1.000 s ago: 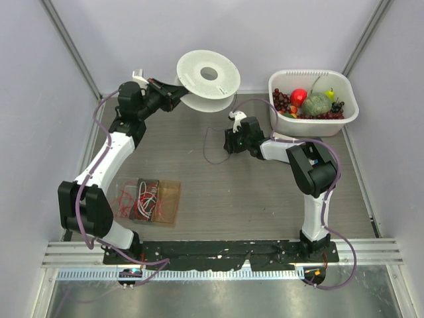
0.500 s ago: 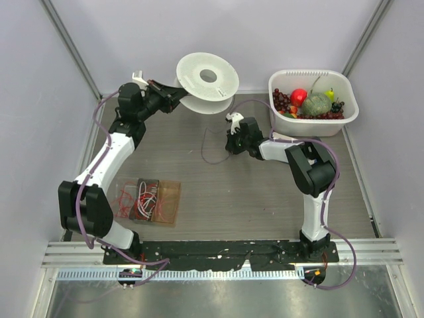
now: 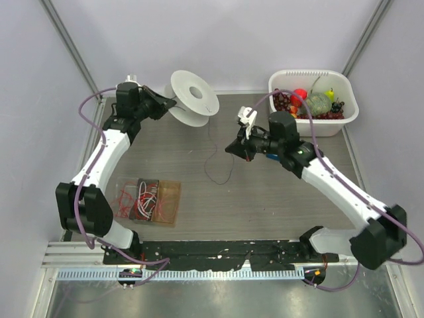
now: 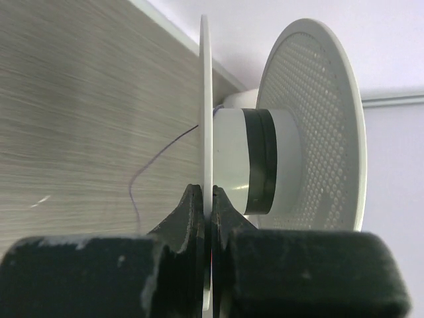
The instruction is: Wrap the cables
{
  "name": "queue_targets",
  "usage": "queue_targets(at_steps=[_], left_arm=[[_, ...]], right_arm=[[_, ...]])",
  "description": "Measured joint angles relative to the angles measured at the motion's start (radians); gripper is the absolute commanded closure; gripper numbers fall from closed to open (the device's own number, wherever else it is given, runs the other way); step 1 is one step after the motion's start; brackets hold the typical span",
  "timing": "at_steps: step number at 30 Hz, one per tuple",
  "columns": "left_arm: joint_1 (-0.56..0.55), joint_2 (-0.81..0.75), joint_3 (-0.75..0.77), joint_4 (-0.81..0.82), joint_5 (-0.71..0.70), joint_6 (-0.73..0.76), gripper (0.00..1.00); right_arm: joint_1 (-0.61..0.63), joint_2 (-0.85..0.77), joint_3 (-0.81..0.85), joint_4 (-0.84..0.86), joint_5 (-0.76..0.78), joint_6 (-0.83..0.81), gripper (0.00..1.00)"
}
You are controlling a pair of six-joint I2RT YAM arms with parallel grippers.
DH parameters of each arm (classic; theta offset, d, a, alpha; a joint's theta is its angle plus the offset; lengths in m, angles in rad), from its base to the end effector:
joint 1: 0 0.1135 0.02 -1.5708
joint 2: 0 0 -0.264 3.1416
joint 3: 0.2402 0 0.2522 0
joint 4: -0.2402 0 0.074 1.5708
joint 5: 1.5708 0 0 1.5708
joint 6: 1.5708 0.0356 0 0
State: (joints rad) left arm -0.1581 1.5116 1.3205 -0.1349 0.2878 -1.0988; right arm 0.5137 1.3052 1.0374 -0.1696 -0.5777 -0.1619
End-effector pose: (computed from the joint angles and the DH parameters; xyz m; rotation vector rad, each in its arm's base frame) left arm 0.3527 -0.0665 0.3548 -0.7339 1.9107 -1.0974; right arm 0.2490 0.1628 0.3173 -1.0128 1.7498 0.8024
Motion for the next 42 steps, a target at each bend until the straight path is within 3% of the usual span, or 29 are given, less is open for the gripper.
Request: queue_targets(at_steps=[6,14,21,27,36,42], left_arm=[[-0.043,0.019,0.087,-0.155,-0.093,0.218,1.00],[-0.208,0.045,0.094,-0.246,-0.183,0.501,1.00],[-0.243,0.051,0.085,-0.267,-0.193,0.643,1.00],[-0.267,0.048,-0.013,-0.251,-0.164,0.760,1.00],[-0.375,0.030,-0.071,-0.266,-0.103,0.784,1.00],[-0.344,0.030,-0.032,-0.290,-0.112,0.661,1.00]], right_arm=[[0.118,-0.161,0.216,-0.133,-0.078,-0.065,0.99],[0.172,-0.113,0.541,-0.168,-0.074,-0.071,0.99],[0.174,-0.068,0.666,-0.111,0.000,-0.045,0.99],[0.174,-0.021,0.744,0.006,0.106,-0.022,0.99],[0.174,0.079,0.844,0.161,0.188,0.062,0.99],[0.174,0.086,0.818,0.201,0.155,0.118,0.99]])
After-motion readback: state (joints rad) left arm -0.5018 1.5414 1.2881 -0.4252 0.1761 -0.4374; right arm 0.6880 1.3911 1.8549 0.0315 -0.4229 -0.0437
